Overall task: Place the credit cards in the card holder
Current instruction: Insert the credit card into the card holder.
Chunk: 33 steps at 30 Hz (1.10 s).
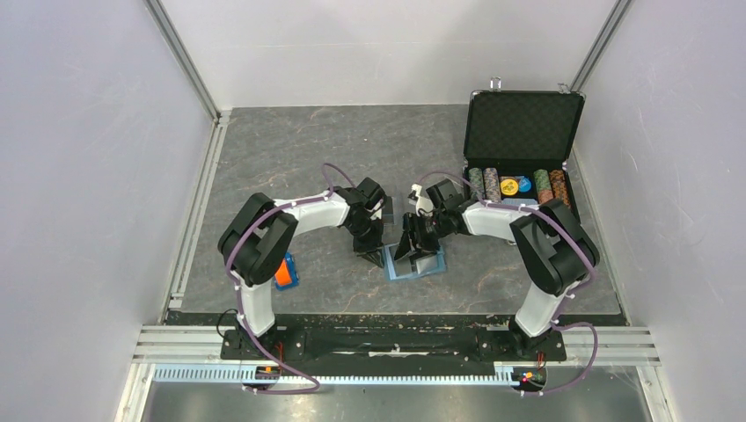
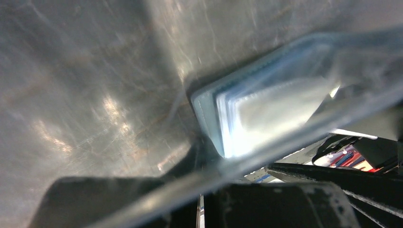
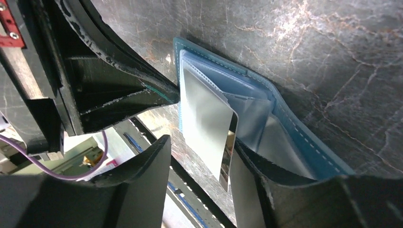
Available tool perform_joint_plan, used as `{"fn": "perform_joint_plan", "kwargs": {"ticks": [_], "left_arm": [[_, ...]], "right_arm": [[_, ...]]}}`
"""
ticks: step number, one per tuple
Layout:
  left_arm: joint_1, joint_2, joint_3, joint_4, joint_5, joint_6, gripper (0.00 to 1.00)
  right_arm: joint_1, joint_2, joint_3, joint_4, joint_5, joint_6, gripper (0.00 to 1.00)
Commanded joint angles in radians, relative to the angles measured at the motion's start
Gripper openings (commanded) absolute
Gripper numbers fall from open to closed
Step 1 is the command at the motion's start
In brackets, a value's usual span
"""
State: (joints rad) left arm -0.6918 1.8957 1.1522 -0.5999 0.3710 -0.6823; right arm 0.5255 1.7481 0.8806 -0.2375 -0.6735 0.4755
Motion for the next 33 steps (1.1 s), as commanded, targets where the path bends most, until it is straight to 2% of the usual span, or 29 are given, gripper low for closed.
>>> {"fn": "perform_joint_plan", "kwargs": {"ticks": [1, 4, 9, 13, 17, 22, 33], "left_arm": [[-0.021, 0.041, 0.024, 0.057, -0.033, 0.0, 0.02], [-0.022, 0.041, 0.026, 0.057, -0.034, 0.0, 0.02], [-0.021, 0.032, 0.031, 0.036, -0.056, 0.008, 0.03], [-0.022, 0.035, 0.058, -0.01, -0.098, 0.037, 0.05], [-0.024, 0.05, 0.077, -0.014, -0.097, 0.042, 0.05], [-0.023, 0.065, 0.106, -0.03, -0.102, 0.052, 0.05], [-0.023, 0.067, 0.127, -0.052, -0.117, 0.071, 0.04]], "right_arm": [[0.015, 0.043, -0.026, 0.054, -0.027, 0.057, 0.47], [0.016, 0.049, -0.022, 0.05, -0.027, 0.054, 0.41], [0.018, 0.027, 0.024, -0.059, 0.057, -0.029, 0.43], [0.02, 0.013, 0.059, -0.143, 0.115, -0.091, 0.53], [0.023, -0.001, 0.051, -0.152, 0.103, -0.106, 0.67], [0.023, -0.007, 0.043, -0.162, 0.086, -0.118, 0.8], [0.024, -0.037, 0.073, -0.222, 0.16, -0.19, 0.9]]}}
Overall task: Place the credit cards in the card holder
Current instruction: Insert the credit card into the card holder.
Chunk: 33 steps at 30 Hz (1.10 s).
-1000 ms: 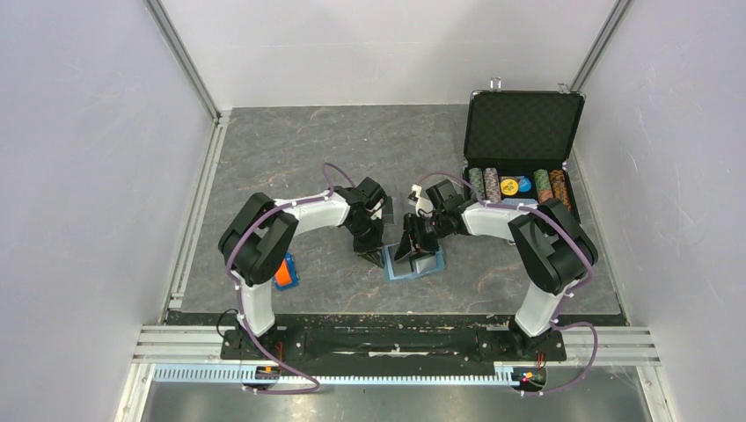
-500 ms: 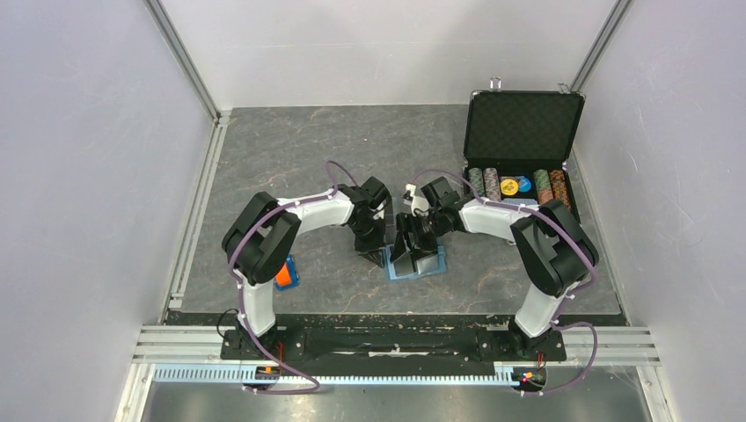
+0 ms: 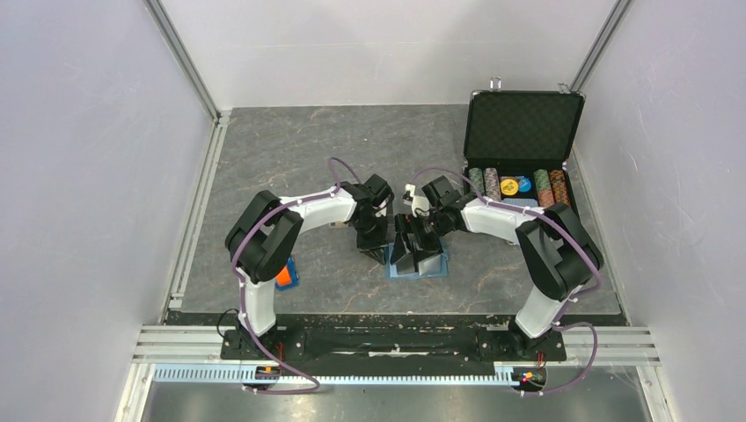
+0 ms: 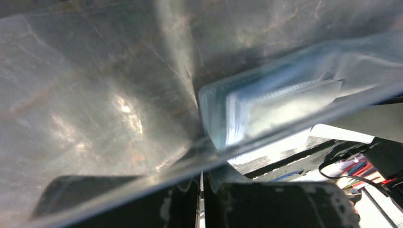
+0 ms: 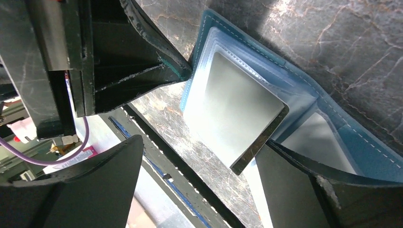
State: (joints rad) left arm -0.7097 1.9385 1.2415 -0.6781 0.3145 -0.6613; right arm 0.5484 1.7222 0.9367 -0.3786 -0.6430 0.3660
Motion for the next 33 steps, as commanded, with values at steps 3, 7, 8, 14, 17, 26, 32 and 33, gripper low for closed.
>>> {"fn": "perform_joint_plan", "kwargs": {"ticks": [3, 7, 8, 14, 17, 26, 32, 33], "left_arm": [[-0.005, 0.023, 0.05, 0.02, -0.059, 0.052, 0.04], [-0.004, 0.023, 0.073, 0.006, -0.057, 0.057, 0.04], [-0.005, 0.023, 0.075, 0.006, -0.056, 0.058, 0.04], [-0.005, 0.021, 0.081, 0.005, -0.046, 0.058, 0.04], [-0.005, 0.012, 0.082, -0.002, -0.05, 0.057, 0.04], [-0.005, -0.038, 0.118, -0.067, -0.104, 0.078, 0.23], [-0.005, -0.075, 0.143, -0.092, -0.128, 0.078, 0.36], [-0.005, -0.084, 0.146, -0.092, -0.129, 0.076, 0.37]], "right_arm": [[0.001, -0.018, 0.02, -0.095, 0.151, -0.092, 0.91], [0.001, -0.001, 0.014, -0.085, 0.125, -0.088, 0.83], [0.001, 0.006, 0.011, -0.079, 0.114, -0.085, 0.78], [0.001, 0.048, 0.018, -0.053, 0.072, -0.06, 0.42], [0.001, 0.054, 0.028, -0.059, 0.071, -0.059, 0.4], [0.001, -0.006, 0.064, -0.172, 0.168, -0.124, 0.72], [0.002, -0.038, 0.059, -0.189, 0.171, -0.137, 0.86], [0.002, -0.039, 0.06, -0.192, 0.171, -0.138, 0.86]]}}
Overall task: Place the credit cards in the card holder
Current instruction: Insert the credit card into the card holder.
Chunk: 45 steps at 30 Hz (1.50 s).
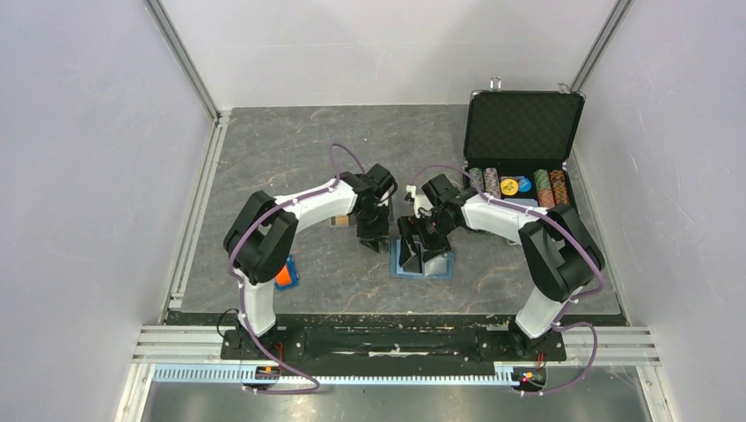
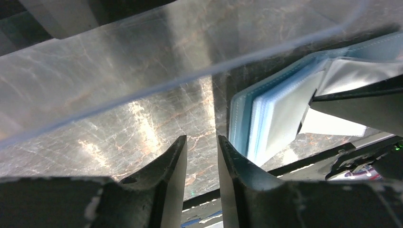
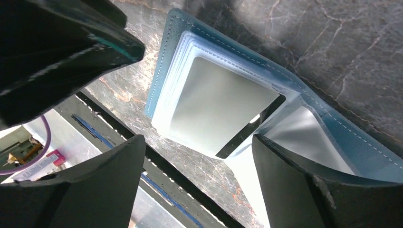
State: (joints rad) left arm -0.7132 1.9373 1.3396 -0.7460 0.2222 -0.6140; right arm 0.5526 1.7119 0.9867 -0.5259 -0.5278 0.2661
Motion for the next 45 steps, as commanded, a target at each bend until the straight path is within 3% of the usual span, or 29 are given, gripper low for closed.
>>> {"fn": "perform_joint_plan", "kwargs": {"ticks": [1, 4, 11, 18, 38, 45], "left_arm": [[-0.002, -0.088, 0.048, -0.024, -0.032, 0.026, 0.38], [0.0, -0.102, 0.048, -0.003, 0.009, 0.012, 0.39], [0.0, -0.109, 0.002, 0.122, 0.153, -0.048, 0.4], [-0.002, -0.076, -0.044, 0.196, 0.217, -0.091, 0.4], [-0.019, 0.007, -0.076, 0.267, 0.226, -0.104, 0.37], [-0.026, -0.035, -0.044, 0.158, 0.111, -0.066, 0.4]], "right_arm": [[-0.002, -0.032, 0.013, -0.047, 0.053, -0.04, 0.86], [-0.003, -0.038, 0.022, -0.046, 0.049, -0.036, 0.8], [-0.006, -0.031, 0.027, -0.039, 0.043, -0.035, 0.49], [-0.014, -0.042, 0.011, -0.025, 0.037, -0.034, 0.38], [-0.023, -0.016, -0.053, 0.015, 0.037, -0.034, 0.28], [-0.023, -0.012, -0.056, 0.017, 0.035, -0.033, 0.23]]}}
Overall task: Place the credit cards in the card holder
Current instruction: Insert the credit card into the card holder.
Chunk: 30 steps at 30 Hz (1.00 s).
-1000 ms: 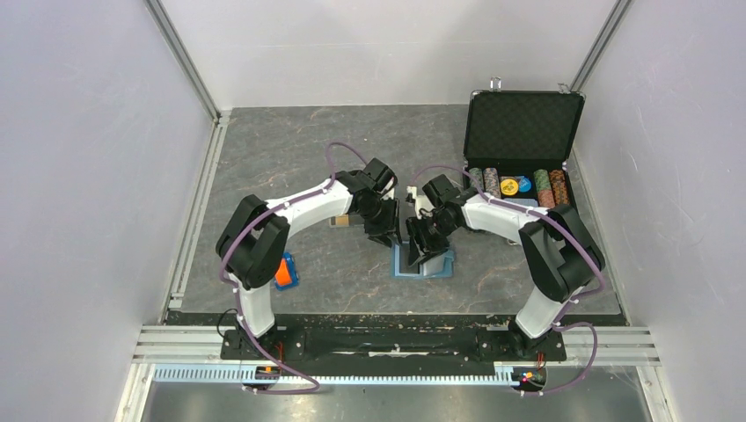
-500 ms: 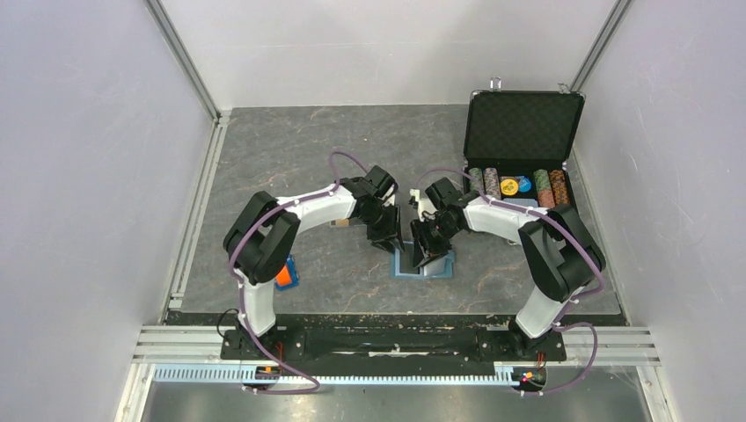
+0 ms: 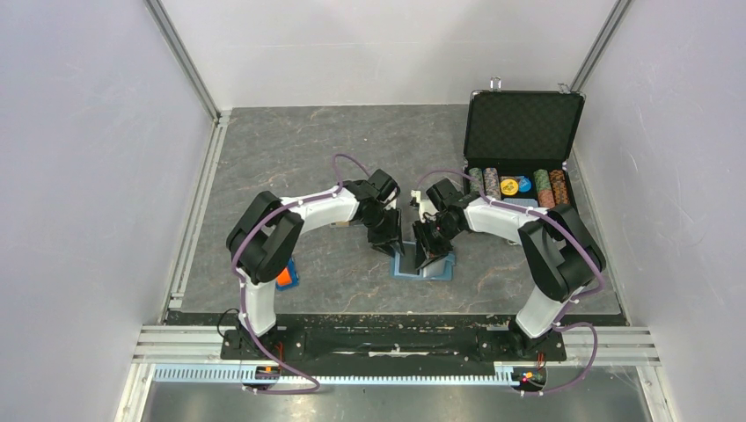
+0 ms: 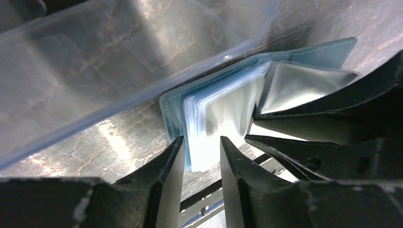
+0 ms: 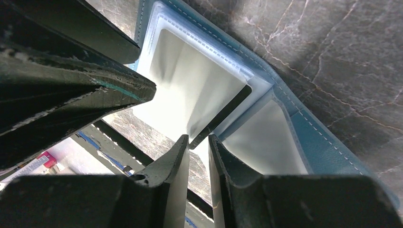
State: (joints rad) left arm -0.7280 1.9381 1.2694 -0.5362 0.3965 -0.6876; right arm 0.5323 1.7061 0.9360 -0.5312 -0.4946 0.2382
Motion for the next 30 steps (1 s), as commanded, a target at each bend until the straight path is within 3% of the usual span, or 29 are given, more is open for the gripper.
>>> {"fn": "perform_joint_plan", "kwargs": {"ticks": [1, 12, 30], "left_arm": [[-0.012, -0.045, 0.025, -0.056, -0.073, 0.01, 0.41], [-0.024, -0.077, 0.041, -0.038, -0.061, 0.0, 0.32], [-0.043, 0.007, 0.032, -0.004, 0.007, -0.003, 0.35]], "right_arm": [[-0.003, -0.006, -0.006, 0.023, 0.002, -0.005, 0.22], [-0.002, 0.001, -0.022, 0.037, -0.011, -0.002, 0.18], [-0.005, 0.007, -0.025, 0.042, -0.016, -0.003, 0.17]]}}
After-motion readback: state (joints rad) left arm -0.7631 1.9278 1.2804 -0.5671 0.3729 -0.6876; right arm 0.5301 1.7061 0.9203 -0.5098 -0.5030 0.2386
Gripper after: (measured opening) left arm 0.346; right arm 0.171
